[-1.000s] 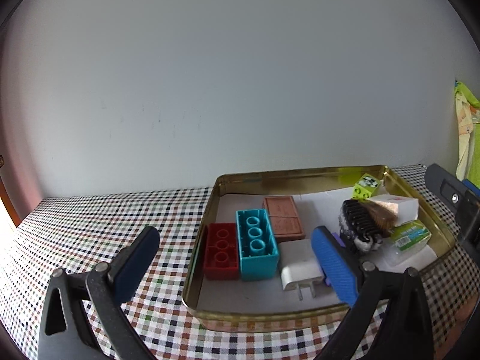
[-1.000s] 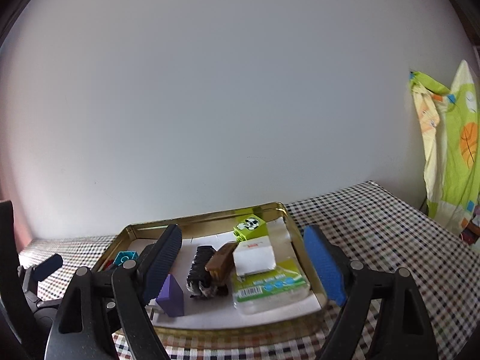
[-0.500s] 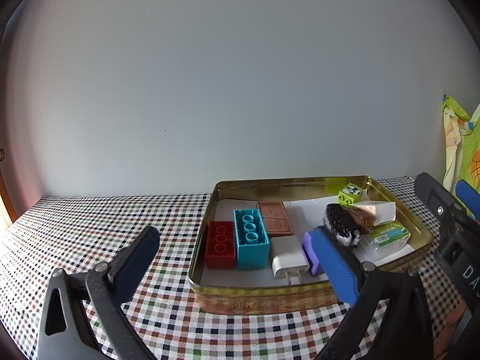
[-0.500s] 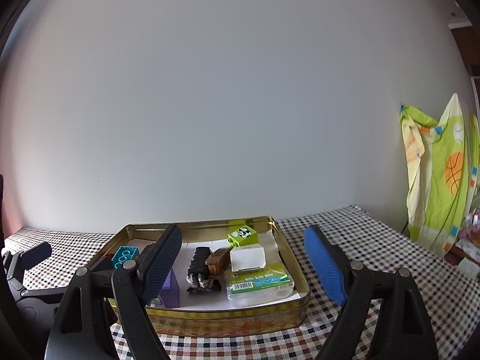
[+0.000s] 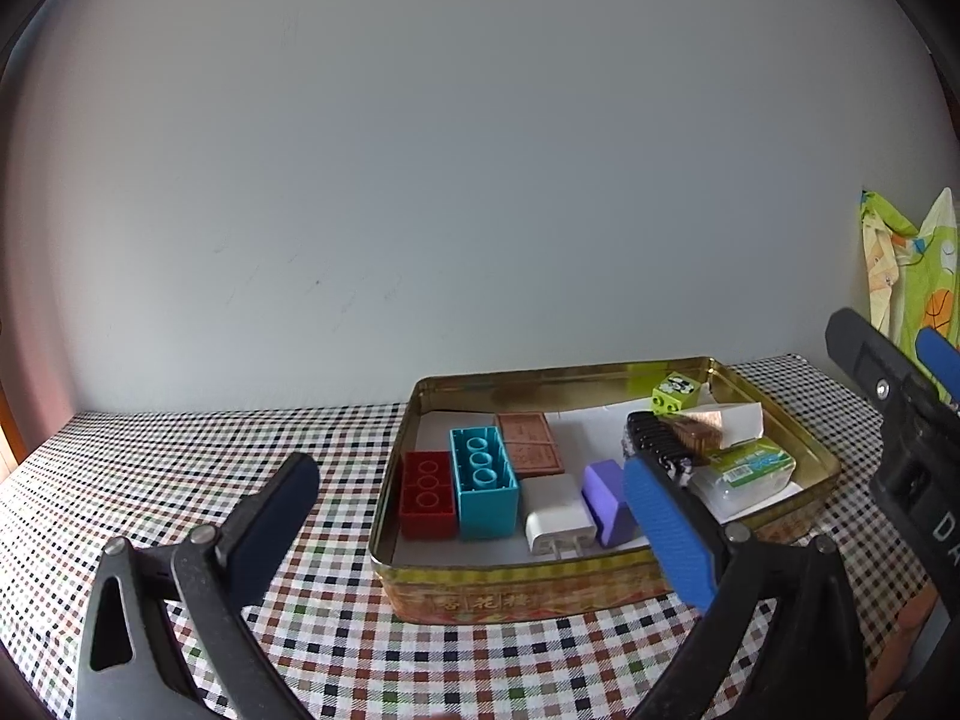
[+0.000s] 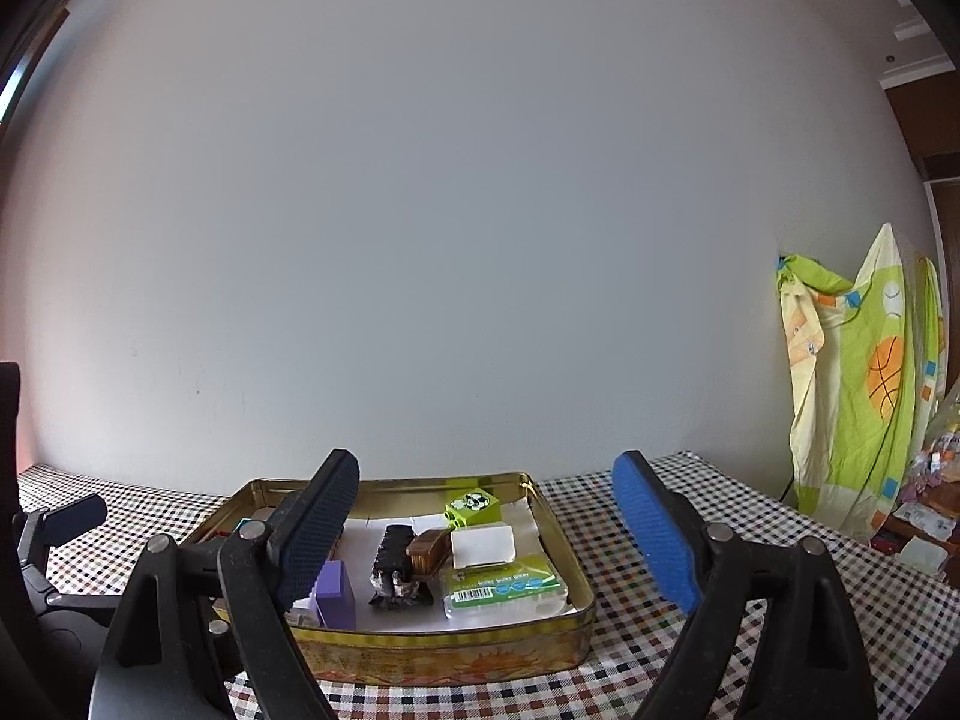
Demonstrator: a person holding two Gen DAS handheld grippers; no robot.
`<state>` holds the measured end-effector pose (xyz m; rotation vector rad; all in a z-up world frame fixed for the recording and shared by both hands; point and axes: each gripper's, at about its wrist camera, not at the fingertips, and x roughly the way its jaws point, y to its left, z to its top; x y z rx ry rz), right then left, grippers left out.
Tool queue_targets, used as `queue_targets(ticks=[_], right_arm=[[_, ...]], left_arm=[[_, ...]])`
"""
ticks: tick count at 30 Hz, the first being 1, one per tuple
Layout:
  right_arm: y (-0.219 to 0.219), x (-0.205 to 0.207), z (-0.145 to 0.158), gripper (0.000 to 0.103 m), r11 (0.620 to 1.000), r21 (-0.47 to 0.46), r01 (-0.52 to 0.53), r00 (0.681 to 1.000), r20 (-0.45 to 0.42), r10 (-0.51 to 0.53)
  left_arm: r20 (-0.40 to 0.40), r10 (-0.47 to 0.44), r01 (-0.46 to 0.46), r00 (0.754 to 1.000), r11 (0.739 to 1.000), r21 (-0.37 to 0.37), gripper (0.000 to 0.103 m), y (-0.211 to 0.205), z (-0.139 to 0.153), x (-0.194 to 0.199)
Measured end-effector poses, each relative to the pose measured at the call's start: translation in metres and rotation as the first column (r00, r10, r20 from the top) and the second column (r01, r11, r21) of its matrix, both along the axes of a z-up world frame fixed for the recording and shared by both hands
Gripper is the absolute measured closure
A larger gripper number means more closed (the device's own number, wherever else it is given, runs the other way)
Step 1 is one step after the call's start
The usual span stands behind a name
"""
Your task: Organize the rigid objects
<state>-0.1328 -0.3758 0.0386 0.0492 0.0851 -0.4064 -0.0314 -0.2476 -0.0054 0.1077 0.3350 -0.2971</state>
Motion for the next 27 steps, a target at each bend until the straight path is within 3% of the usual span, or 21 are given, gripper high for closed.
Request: queue_targets(ticks=[9, 27], right_arm=[[-0.001, 0.001, 0.000, 0.014, 1.000, 0.008, 0.000, 1.000, -0.009, 0.000], [0.004, 0.002, -0.001, 0.014, 1.000, -0.006, -0.003, 1.000, -0.013, 0.003]], left_arm=[[0.019, -0.007, 0.007, 1.000, 1.000, 0.011, 0.000, -0.002, 0.001, -0.003], [-0.029, 0.003, -0.004, 1.000, 1.000, -0.021, 0.000, 0.004, -0.001, 0.008]])
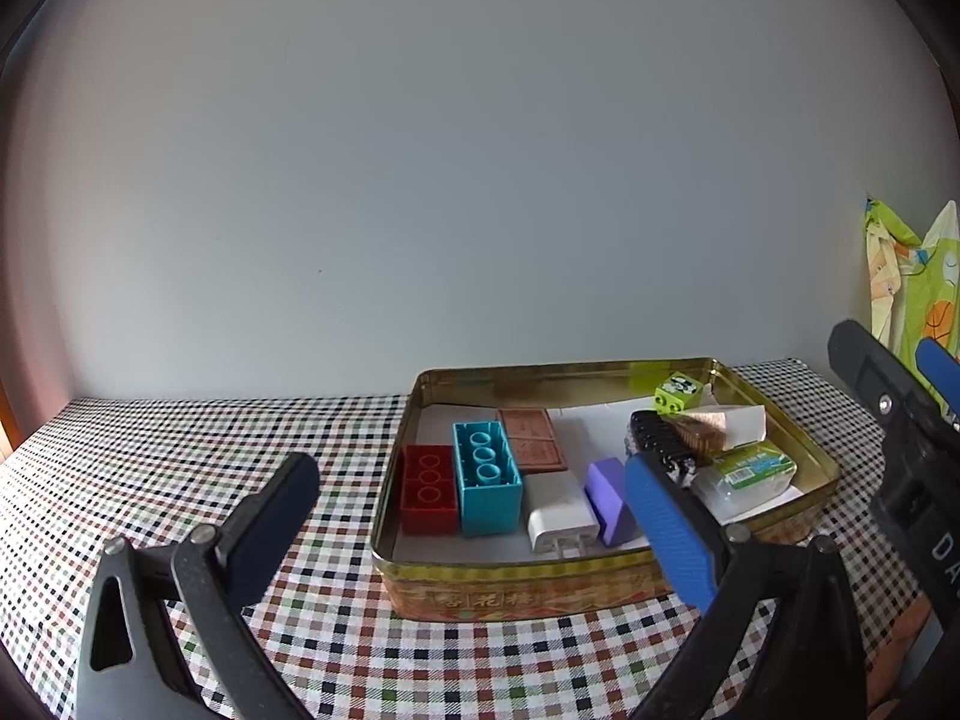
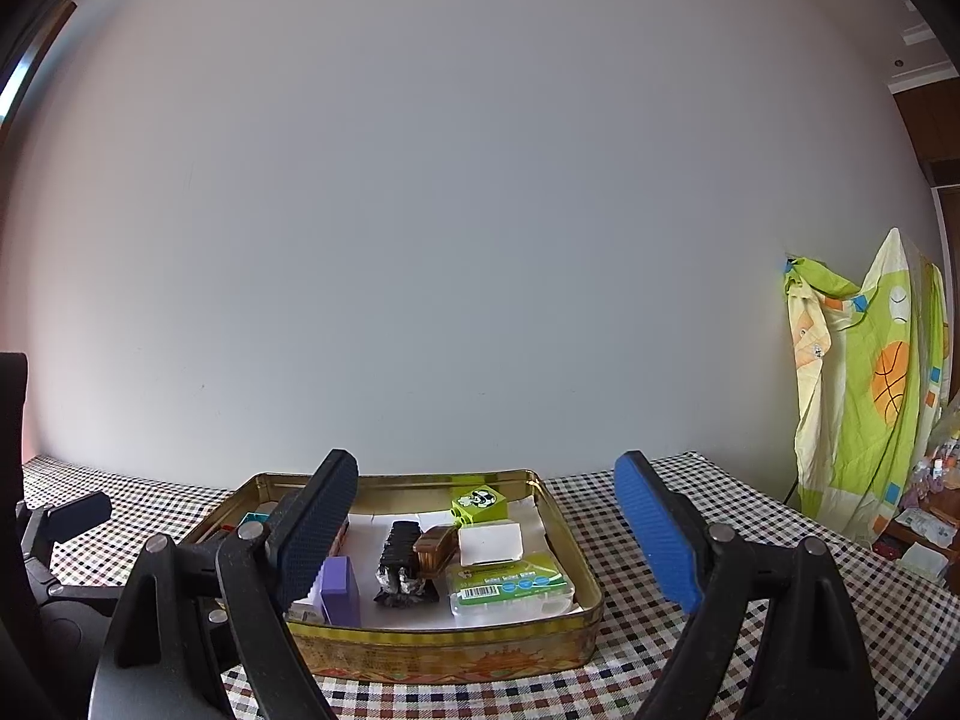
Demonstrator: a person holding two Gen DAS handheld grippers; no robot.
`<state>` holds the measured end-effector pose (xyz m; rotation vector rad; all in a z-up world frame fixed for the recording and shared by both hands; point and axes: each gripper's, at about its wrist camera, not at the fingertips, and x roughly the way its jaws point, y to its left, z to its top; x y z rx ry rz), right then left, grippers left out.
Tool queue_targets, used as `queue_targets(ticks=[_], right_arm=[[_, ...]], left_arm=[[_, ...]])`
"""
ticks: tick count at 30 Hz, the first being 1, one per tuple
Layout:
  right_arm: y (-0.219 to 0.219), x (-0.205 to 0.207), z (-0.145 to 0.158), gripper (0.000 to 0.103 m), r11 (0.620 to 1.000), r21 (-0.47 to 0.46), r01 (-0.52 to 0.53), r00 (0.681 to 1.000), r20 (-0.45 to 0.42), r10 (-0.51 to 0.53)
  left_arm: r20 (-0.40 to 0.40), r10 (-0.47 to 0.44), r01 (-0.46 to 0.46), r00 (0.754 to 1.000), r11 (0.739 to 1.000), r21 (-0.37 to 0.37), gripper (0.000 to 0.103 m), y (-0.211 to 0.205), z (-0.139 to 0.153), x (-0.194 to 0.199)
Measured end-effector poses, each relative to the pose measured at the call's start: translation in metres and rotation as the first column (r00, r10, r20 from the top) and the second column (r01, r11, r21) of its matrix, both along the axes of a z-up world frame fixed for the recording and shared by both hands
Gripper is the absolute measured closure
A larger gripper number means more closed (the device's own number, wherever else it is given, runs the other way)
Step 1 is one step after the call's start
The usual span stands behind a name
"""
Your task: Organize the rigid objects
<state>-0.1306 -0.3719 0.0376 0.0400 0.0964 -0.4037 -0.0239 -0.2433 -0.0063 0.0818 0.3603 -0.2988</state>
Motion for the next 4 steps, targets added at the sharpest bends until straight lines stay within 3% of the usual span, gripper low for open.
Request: queue_targets(ticks=[4], right_arm=[[-0.0013, 0.0011, -0.0004, 0.014, 1.000, 0.003, 0.002, 1.000, -0.006, -0.002]], left_arm=[[0.001, 0.014, -0.014, 1.000, 1.000, 0.009, 0.000, -0.0012, -0.0005, -0.0004]])
